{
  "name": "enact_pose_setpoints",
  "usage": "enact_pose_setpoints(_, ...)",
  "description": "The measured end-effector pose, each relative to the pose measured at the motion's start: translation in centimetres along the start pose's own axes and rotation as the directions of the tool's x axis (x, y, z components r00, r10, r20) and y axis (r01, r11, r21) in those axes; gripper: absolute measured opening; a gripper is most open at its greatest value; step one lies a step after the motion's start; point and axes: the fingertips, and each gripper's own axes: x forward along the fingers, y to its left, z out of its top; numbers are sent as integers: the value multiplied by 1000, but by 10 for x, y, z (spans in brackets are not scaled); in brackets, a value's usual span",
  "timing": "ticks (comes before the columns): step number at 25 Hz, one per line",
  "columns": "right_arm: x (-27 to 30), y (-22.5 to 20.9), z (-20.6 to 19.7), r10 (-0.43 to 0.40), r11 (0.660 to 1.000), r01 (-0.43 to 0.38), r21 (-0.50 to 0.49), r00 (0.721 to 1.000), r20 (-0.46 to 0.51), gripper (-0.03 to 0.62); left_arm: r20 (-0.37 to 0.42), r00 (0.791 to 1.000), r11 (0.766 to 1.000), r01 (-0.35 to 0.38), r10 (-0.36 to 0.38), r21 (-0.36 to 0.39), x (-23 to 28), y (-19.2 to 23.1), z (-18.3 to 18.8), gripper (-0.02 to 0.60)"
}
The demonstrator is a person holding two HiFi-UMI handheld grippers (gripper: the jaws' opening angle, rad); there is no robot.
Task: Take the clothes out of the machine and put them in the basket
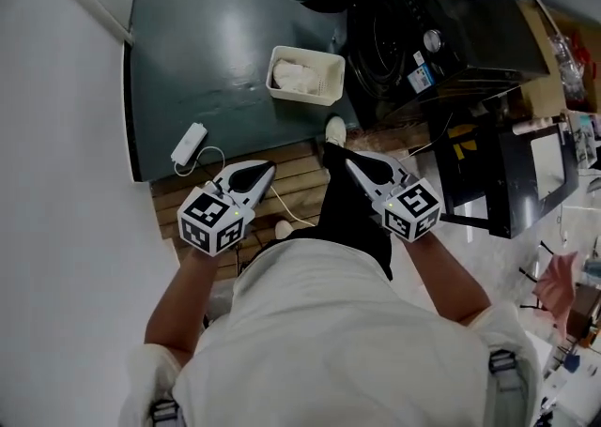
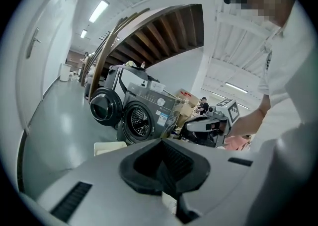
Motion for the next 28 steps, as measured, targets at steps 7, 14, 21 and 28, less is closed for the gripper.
enact_pose_setpoints(7,-33,27,4,-5,1000,5,-3,999,42,32,20,1000,999,2,-2,33,-16,-35,-3,-3)
enact_pose_setpoints(14,-46,43,3,9,1000,-8,-13,998,61,29,23,1000,1000,-10,10,27,-23,-51,-10,-3)
enact_pose_setpoints(21,-55,52,1,8,1000,-6,-24,997,72,25,30,999,1000,-23,22,19,-28,-56,-17,-3)
enact_pose_setpoints(28,-60,61,-1,18,999,-15,-38,997,71,25,36,998,999,-46,46,5,-34,-59,-24,-3)
